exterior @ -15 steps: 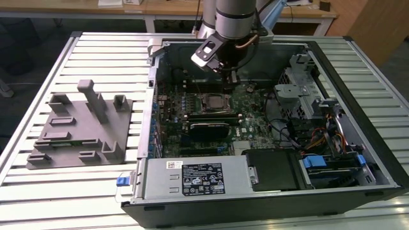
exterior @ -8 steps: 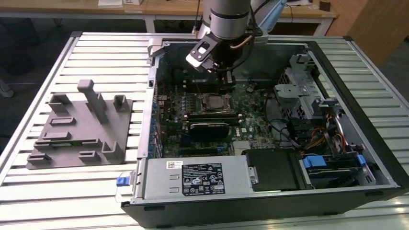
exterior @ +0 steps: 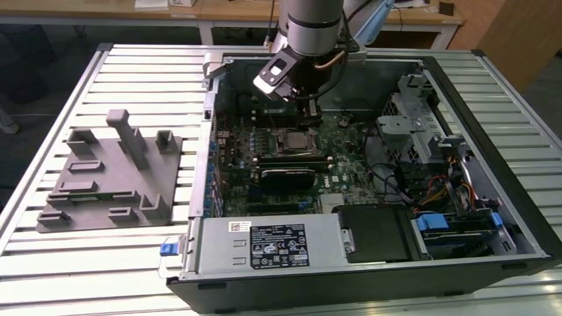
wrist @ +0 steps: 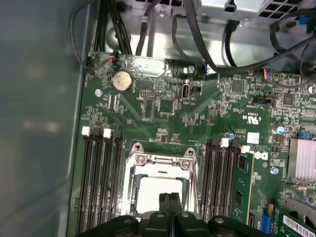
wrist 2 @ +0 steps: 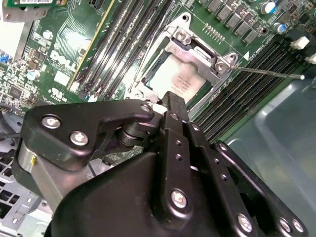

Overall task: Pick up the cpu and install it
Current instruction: 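Close the cpu cover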

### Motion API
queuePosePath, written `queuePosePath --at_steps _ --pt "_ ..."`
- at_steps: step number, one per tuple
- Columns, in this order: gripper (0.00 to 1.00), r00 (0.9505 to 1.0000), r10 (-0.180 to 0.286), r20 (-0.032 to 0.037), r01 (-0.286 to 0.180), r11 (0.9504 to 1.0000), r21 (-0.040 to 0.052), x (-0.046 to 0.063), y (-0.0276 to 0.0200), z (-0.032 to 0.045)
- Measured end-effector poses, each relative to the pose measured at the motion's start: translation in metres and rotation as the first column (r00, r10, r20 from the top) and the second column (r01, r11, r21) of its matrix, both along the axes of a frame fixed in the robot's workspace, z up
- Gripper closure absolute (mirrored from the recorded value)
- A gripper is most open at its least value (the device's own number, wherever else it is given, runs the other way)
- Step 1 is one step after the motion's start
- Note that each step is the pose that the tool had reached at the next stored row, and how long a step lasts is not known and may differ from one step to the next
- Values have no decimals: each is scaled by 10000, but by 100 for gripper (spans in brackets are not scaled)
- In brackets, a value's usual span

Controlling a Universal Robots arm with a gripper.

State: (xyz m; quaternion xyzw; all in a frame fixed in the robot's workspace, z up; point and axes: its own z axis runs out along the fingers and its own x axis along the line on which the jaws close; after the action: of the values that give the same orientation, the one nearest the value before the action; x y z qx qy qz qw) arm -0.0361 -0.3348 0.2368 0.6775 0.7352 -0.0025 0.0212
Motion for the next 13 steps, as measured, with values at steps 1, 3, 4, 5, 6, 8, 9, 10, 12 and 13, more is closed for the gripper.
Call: queuePosePath --at_steps 1,3,4,5,6,8,9,10,12,13 --pt "89 10000 4 -3 -4 10000 -2 -8 -3 -7" --pt "89 10000 19 -5 -19 10000 -1 -41 -6 -16" --pt "89 10000 25 -4 -25 10000 0 -64 -7 -20" --pt "89 10000 27 -4 -27 10000 0 -88 -7 -23" --pt "89 10000 31 -3 -31 10000 0 -110 -7 -27" --pt "89 10000 38 -3 -38 10000 1 -148 -7 -35" --pt "89 10000 43 -4 -43 10000 -1 -163 -7 -39" --pt "89 10000 47 -3 -47 10000 0 -177 -7 -45" --pt "89 10000 54 -3 -54 10000 1 -200 -7 -60" --pt "89 10000 57 -3 -57 10000 0 -208 -7 -67"
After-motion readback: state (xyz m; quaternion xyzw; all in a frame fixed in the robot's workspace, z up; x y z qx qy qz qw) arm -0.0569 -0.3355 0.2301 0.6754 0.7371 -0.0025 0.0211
